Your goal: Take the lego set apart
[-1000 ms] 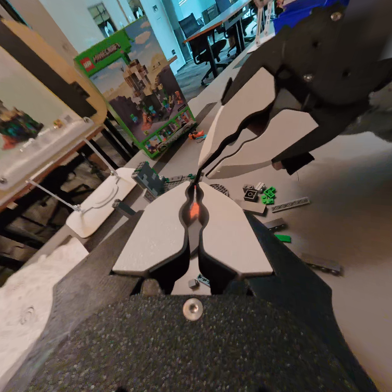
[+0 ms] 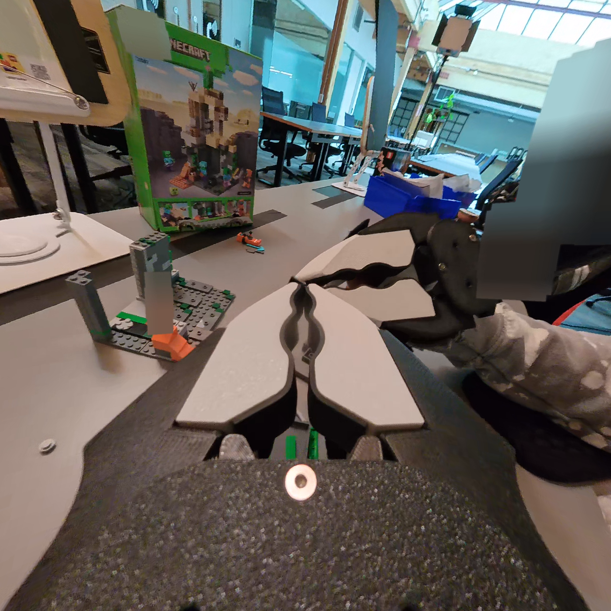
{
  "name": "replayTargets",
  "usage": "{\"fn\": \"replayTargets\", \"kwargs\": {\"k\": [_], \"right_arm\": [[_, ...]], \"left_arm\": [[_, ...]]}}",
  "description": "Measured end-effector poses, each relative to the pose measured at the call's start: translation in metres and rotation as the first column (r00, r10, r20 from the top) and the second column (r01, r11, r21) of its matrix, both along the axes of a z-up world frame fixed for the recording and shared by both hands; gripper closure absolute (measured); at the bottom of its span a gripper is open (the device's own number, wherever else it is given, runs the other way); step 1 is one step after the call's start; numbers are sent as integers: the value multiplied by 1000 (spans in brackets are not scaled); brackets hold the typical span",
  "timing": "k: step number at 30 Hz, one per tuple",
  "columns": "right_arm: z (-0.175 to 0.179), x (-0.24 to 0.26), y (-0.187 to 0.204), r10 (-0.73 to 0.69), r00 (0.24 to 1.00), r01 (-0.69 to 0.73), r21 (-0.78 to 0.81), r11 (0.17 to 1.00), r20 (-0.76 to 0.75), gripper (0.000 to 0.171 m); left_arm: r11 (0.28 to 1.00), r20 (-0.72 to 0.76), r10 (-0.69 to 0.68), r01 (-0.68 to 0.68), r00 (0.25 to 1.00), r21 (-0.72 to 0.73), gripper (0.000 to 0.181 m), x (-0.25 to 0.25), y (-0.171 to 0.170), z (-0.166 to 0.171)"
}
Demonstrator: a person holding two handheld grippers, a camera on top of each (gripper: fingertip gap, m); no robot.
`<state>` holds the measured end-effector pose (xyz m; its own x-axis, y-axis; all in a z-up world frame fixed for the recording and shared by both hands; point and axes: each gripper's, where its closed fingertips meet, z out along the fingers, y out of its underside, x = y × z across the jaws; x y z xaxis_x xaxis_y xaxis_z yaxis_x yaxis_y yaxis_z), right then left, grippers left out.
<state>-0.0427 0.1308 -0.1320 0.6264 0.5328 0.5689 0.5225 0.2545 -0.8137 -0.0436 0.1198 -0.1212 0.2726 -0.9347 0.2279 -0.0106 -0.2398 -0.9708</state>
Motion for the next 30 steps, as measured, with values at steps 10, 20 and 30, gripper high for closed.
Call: {"fn": "replayTargets", "kwargs": {"k": [10, 20, 30], "right_arm": [[11, -4, -7, 59, 994, -63, -34, 997, -95, 171], [-17, 5, 2, 58, 993, -78, -207, 975, -105, 168], [-67, 8, 14, 44, 999, -30, -374, 927, 28, 166]], "left_arm": [[999, 27, 42, -42, 999, 7, 181, -8, 7, 6], [980, -305, 192, -164, 933, 115, 181, -42, 40, -36], [984, -744, 173, -143, 645, 104, 153, -88, 65, -129]]}}
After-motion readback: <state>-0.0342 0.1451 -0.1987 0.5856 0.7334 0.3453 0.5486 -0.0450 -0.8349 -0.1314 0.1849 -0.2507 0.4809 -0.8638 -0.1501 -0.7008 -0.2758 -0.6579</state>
